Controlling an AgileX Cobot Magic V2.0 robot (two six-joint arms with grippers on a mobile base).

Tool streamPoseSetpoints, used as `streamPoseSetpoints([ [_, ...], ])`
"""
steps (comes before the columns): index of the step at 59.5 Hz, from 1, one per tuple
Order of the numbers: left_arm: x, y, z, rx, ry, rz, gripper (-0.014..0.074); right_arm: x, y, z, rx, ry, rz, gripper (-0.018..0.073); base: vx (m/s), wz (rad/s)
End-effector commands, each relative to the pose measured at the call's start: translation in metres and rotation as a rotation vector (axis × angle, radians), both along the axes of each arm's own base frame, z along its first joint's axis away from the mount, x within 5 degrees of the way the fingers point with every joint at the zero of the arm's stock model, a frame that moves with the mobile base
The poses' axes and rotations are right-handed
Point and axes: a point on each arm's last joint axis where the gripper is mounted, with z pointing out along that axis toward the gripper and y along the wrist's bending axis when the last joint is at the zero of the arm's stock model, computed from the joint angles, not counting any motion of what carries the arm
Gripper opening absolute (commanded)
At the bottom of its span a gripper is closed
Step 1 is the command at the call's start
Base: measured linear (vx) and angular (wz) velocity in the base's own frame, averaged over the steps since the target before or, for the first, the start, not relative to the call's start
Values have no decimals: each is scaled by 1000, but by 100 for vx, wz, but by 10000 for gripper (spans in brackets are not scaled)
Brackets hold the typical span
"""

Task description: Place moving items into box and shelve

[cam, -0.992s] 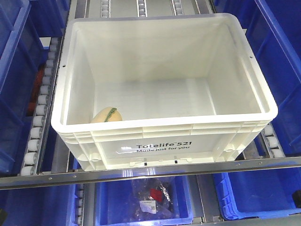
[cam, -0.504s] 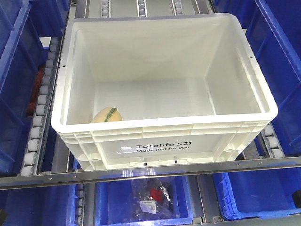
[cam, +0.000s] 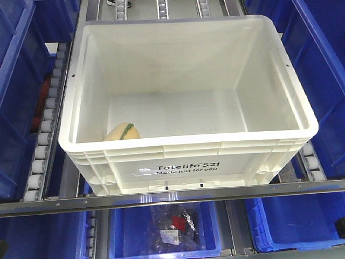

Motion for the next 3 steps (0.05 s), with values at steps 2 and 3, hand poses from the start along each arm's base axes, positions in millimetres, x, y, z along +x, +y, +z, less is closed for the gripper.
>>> streamPoseSetpoints([
  [2,0,1,3,-34,-77,15,-6,-1,0,6,-26,-89,-7,-9,0,0],
  [3,0,1,3,-34,-77,15,-6,-1,0,6,-26,-89,-7,-9,0,0],
])
